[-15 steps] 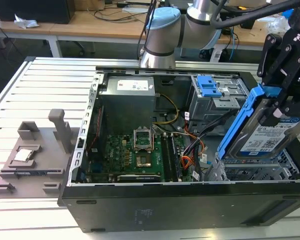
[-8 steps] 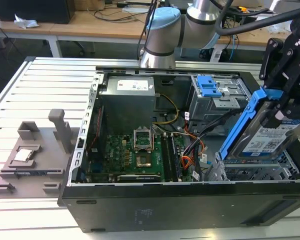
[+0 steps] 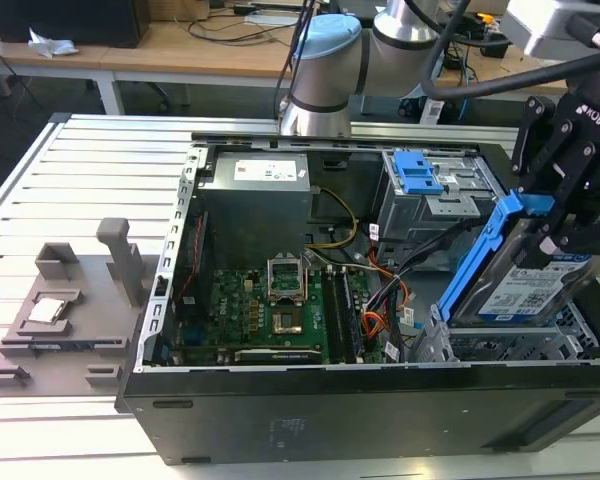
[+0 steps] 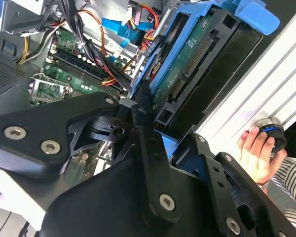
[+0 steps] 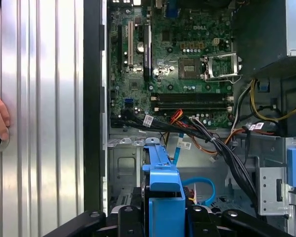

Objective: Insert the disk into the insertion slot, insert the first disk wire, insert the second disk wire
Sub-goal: 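Insert the disk into the insertion slot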

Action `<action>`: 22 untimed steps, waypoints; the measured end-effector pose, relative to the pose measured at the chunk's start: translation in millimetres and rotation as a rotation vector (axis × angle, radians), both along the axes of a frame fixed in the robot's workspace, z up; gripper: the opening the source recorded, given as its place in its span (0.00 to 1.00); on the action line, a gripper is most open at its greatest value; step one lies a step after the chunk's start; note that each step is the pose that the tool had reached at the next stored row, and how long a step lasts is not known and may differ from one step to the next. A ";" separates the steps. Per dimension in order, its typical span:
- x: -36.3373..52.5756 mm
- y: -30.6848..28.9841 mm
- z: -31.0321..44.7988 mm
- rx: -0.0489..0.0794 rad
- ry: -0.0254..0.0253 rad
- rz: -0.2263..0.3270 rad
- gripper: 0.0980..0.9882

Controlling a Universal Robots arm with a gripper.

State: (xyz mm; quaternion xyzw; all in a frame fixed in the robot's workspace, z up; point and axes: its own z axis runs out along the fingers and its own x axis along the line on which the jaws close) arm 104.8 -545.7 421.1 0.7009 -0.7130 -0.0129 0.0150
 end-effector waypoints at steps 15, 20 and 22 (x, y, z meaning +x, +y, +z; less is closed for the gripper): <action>0.0 0.0 -17.7 0.000 0.0000 0.000 0.30; 0.0 0.0 -18.0 0.000 0.0000 0.000 0.30; 0.0 0.0 -18.1 0.000 -0.0001 0.000 0.30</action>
